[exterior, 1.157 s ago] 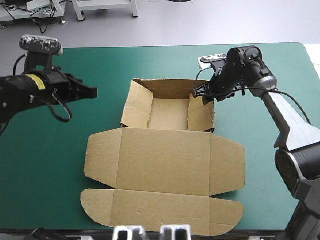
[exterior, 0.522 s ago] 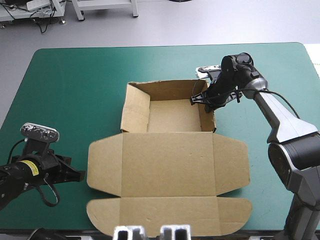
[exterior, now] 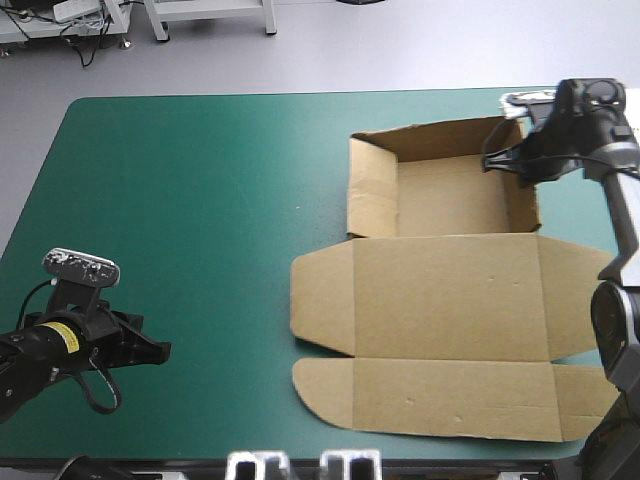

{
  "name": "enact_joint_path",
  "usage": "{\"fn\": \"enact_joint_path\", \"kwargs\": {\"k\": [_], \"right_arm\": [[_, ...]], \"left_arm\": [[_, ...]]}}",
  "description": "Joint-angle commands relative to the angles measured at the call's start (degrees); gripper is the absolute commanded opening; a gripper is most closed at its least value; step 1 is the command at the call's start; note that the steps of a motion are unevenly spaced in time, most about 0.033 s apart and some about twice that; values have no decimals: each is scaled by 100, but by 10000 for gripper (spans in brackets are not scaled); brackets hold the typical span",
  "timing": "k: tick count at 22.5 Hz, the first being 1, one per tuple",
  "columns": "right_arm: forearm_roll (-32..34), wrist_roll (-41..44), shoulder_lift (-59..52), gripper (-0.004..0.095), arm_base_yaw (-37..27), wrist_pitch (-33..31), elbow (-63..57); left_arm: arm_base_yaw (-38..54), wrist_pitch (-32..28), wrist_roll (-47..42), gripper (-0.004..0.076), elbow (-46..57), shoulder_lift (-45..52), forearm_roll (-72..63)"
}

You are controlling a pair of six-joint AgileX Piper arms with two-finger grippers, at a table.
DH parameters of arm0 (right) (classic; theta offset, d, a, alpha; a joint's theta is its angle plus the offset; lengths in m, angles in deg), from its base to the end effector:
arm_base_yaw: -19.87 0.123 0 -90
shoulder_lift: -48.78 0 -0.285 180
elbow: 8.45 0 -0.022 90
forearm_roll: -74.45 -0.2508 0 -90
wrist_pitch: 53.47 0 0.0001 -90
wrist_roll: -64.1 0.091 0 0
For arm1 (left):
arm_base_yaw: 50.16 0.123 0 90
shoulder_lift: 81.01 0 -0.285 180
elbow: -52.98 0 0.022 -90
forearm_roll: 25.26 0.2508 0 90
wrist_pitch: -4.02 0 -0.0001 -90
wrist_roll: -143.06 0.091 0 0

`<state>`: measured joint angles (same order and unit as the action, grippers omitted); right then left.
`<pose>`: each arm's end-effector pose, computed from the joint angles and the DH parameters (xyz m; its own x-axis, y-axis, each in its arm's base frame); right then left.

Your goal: Fold the box

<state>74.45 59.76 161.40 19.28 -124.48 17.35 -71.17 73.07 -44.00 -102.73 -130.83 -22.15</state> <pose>0.3930 -0.0040 0.3376 -0.9241 -0.0662 -0.3763 -0.0598 0.9978 -0.0286 0.1004 -0.0336 0.3578 -0.7770 0.1876 -0.6009 0.2505 0.9679 -0.0218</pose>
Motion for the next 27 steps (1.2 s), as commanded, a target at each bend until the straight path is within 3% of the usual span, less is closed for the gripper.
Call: {"fn": "enact_joint_path", "kwargs": {"k": [1, 7, 10, 12, 16, 17, 23, 27], "right_arm": [[186, -291, -400, -24, -938, -94, 167], [-73, -660, -240, -23, -2426, 38, -379], [231, -1207, -51, -21, -2624, 38, -741], [616, -1207, 119, 74, -2624, -48, -778], [562, -1230, 119, 411, -2624, -24, -778], [510, -1230, 119, 433, -2624, -36, -766], [241, -1230, -402, 433, -2624, -95, -361], [-882, -1230, -1048, 395, -2624, -95, -84]], "left_arm": [[-3, -266, -28, -10, -139, 17, 17], [-3, -320, -28, -10, -139, 17, 17], [-3, -320, -28, -10, -139, 17, 17], [-3, -320, -28, -10, -139, 17, 17], [-3, -259, 60, -10, -139, 17, 282], [-3, -232, 60, -10, -139, 17, 391], [-3, -210, 791, -10, -139, 17, 836], [-3, -271, 789, -10, -139, 17, 784]]}}
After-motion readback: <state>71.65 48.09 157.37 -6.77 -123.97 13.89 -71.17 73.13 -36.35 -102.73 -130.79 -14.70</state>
